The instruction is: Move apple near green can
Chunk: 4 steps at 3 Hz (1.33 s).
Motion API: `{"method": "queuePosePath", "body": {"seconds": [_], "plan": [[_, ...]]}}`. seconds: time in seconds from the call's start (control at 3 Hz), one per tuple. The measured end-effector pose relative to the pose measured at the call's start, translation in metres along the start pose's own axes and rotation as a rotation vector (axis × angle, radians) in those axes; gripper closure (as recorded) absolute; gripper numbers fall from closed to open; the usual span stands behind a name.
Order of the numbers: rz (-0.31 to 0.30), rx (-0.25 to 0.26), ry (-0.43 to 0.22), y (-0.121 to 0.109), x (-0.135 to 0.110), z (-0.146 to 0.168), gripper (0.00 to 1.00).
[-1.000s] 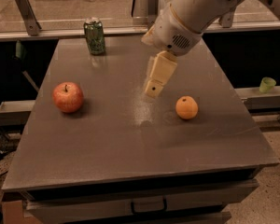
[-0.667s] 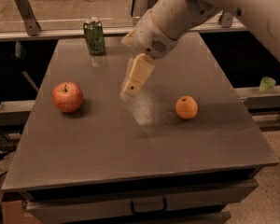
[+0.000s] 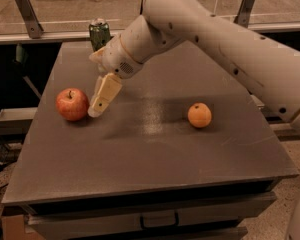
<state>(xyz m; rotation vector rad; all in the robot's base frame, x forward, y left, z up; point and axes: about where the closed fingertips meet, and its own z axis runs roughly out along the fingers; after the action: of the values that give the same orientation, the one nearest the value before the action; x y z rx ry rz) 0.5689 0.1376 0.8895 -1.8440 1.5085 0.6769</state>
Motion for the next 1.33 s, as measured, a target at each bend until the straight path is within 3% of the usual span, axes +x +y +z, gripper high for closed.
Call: {"method": "queuePosePath", "body": {"seconds": [0.33,0.67,1.0,1.33], "plan": [[-0.005,-0.050,-0.047,0.009,-0.009,0.036,0.00],[0.001,-0.095,-0.075,0.023,-0.013,0.064,0.17],[0.022,-0.131,-0.097,0.031,-0.012,0.082,0.41],[0.031,-0.137,-0.112,0.030,-0.016,0.084,0.65]]}}
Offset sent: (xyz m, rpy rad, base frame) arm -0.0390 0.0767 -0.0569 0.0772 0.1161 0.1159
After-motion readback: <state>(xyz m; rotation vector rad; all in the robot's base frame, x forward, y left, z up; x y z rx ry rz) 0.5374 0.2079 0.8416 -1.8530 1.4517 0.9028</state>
